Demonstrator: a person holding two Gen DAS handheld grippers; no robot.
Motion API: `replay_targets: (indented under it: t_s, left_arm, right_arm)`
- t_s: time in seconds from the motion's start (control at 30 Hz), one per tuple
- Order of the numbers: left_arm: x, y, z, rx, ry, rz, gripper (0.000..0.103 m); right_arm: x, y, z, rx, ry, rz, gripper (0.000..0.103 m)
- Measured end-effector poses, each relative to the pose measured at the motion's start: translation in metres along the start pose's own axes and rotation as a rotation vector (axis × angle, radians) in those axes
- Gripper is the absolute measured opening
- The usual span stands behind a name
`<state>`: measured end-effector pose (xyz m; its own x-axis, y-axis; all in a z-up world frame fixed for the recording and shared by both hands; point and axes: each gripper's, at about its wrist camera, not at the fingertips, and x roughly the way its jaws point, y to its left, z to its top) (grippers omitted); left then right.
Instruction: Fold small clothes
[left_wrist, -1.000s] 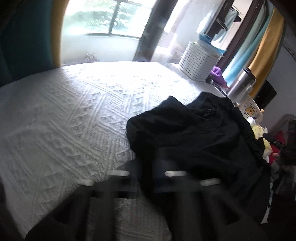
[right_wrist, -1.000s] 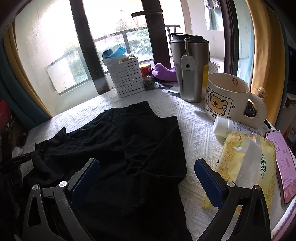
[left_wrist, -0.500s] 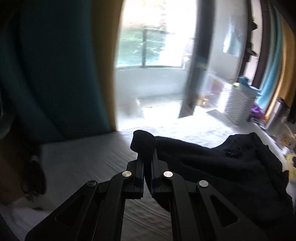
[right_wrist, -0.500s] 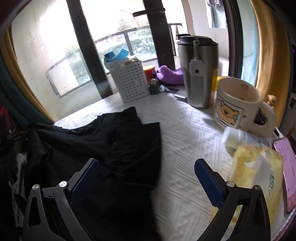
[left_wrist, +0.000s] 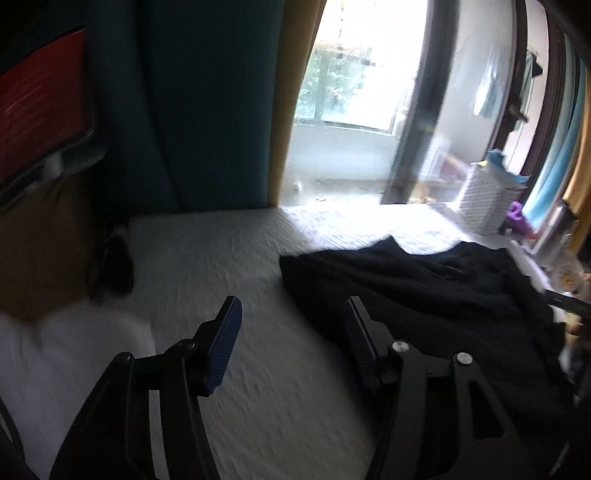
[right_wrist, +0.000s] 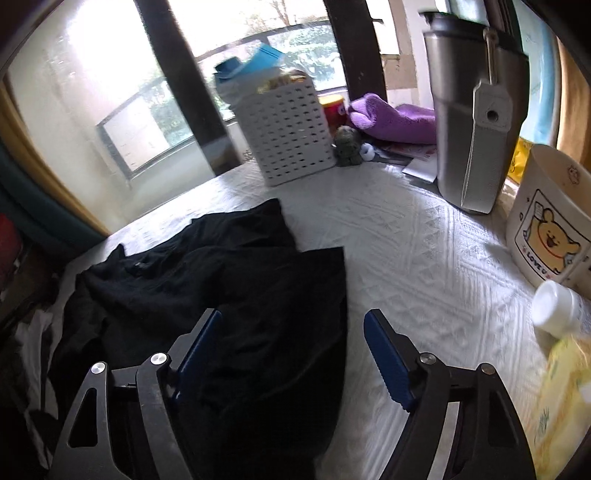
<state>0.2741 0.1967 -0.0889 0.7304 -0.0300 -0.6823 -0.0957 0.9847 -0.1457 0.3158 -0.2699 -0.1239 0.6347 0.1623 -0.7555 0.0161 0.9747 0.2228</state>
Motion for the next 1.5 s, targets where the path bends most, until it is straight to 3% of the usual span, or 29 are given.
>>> replay_targets:
  t_s: [0.1, 0.17, 0.23, 0.27, 0.4, 0.5, 0.6, 0.8, 1.0, 1.33, 1.5]
  left_arm:
    - [-0.014, -0.005, -0.026, -0.041, 0.028, -0.043, 0.058]
    - [-0.018, -0.01, -0.045, -0.069, 0.059, -0.073, 0.058]
    - [-0.019, -0.016, -0.064, -0.092, 0.098, -0.111, 0.058]
    - [-0.013, -0.026, -0.067, -0.1, 0.106, -0.121, 0.058]
    - [-0.014, -0.048, -0.086, -0.078, 0.144, -0.159, 0.058]
    - [-0.014, -0.066, -0.093, -0.028, 0.162, -0.181, 0.058]
    - [-0.011, -0.075, -0.101, 0.012, 0.163, -0.12, 0.058]
    - [-0.02, -0.075, -0.102, 0.021, 0.137, -0.102, 0.057]
    - [-0.036, -0.063, -0.095, -0.013, 0.081, -0.082, 0.057]
    - [-0.064, -0.057, -0.08, 0.002, -0.017, -0.081, 0.057]
    - [-0.069, -0.055, -0.078, 0.01, -0.036, -0.087, 0.057]
  right_arm:
    - [0.012, -0.016, 0.002, 0.03, 0.025, -0.008, 0.07]
    - [0.011, -0.018, 0.001, 0.024, 0.015, -0.016, 0.052]
    - [0.011, -0.017, 0.001, 0.01, 0.018, -0.009, 0.043]
    - [0.011, -0.016, 0.0, 0.006, 0.02, -0.001, 0.026]
    - [0.015, -0.012, -0.004, -0.006, 0.022, 0.029, 0.006]
    - [0.006, -0.01, -0.001, -0.018, -0.024, 0.027, 0.004]
    - [-0.006, -0.013, 0.01, -0.01, -0.074, 0.022, 0.004]
    - [-0.045, -0.013, 0.035, -0.019, -0.172, 0.009, 0.004]
    - [-0.085, 0.012, 0.048, -0.075, -0.243, 0.045, 0.004]
    - [-0.109, 0.078, 0.043, -0.172, -0.27, 0.137, 0.004]
    - [-0.075, 0.118, 0.027, -0.23, -0.2, 0.168, 0.004]
